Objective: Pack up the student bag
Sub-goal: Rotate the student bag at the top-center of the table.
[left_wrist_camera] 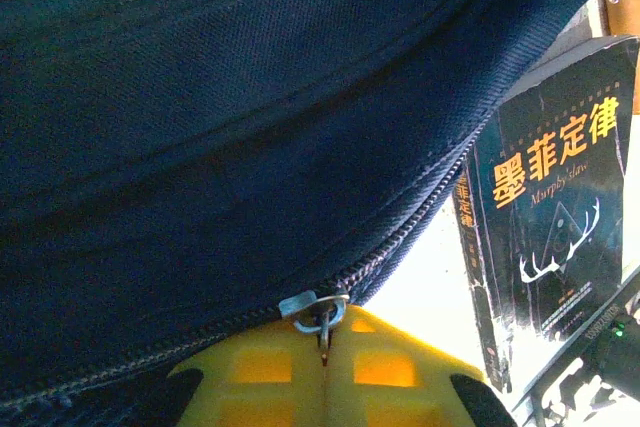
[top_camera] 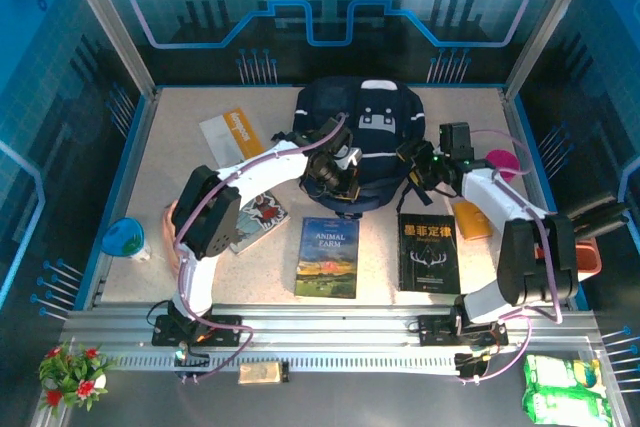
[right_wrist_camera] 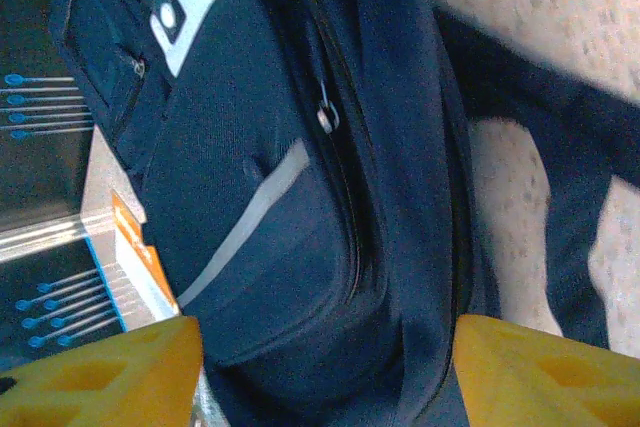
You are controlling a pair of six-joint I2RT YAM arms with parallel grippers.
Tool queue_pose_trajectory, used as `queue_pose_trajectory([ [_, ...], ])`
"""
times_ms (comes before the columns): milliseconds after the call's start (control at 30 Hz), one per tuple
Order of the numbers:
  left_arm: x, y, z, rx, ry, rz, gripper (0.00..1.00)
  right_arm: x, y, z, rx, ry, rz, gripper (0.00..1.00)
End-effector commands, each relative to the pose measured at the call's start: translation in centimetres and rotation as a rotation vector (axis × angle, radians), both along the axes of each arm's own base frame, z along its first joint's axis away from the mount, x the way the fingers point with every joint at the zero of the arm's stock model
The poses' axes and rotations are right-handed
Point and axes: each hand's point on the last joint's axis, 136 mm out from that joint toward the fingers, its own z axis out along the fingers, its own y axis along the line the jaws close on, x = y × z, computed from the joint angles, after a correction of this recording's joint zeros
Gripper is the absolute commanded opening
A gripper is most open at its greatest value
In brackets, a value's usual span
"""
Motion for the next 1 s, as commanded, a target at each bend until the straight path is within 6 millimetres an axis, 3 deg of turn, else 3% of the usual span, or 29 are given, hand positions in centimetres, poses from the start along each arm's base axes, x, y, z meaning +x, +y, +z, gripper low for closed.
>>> queue_pose_trajectory([
  [0,-0.4,-1.4,1.1,-0.056,0.031,-0.019,0.0,-2.2,2.2,-2.0,0.059,0.082,-0.023,0.73],
  [133,-0.5,-1.4,0.9,-0.056,0.038,-0.02,0.0,-2.9,4.3,-3.3,0.071,0.144,-0.018,0.74],
  [400,-1.1,-1.3,0.5,-0.058,0.063,-0.032,0.0,-3.0,5.1,-5.2,0.049,0.209,-0.063,0.71],
  [533,-1.2,-1.5,0.6,-0.066,0.07,-0.037,0.0,-4.0,5.2,-6.8,0.016,0.273,-0.058,0.68],
  [600,-1.2,-1.5,0.7,-0.071,0.071,-0.04,0.0,-4.2,5.1,-7.3,0.015,0.292,-0.068,0.63],
  [700,-1.6,-1.6,1.0,-0.084,0.077,-0.061,0.0,-4.3,4.7,-8.1,-0.009,0.309,-0.083,0.46],
  [767,-1.8,-1.4,1.1,-0.082,0.073,-0.084,0.0,-3.4,4.5,-7.4,-0.033,0.293,-0.087,0.39],
  [867,-1.9,0.0,1.2,-0.053,0.069,-0.098,0.0,-2.9,3.4,-7.0,-0.094,0.272,-0.094,0.25],
  [967,-1.7,2.1,1.1,-0.017,0.058,-0.095,0.0,-2.4,2.5,-6.0,-0.149,0.241,-0.093,0.18],
])
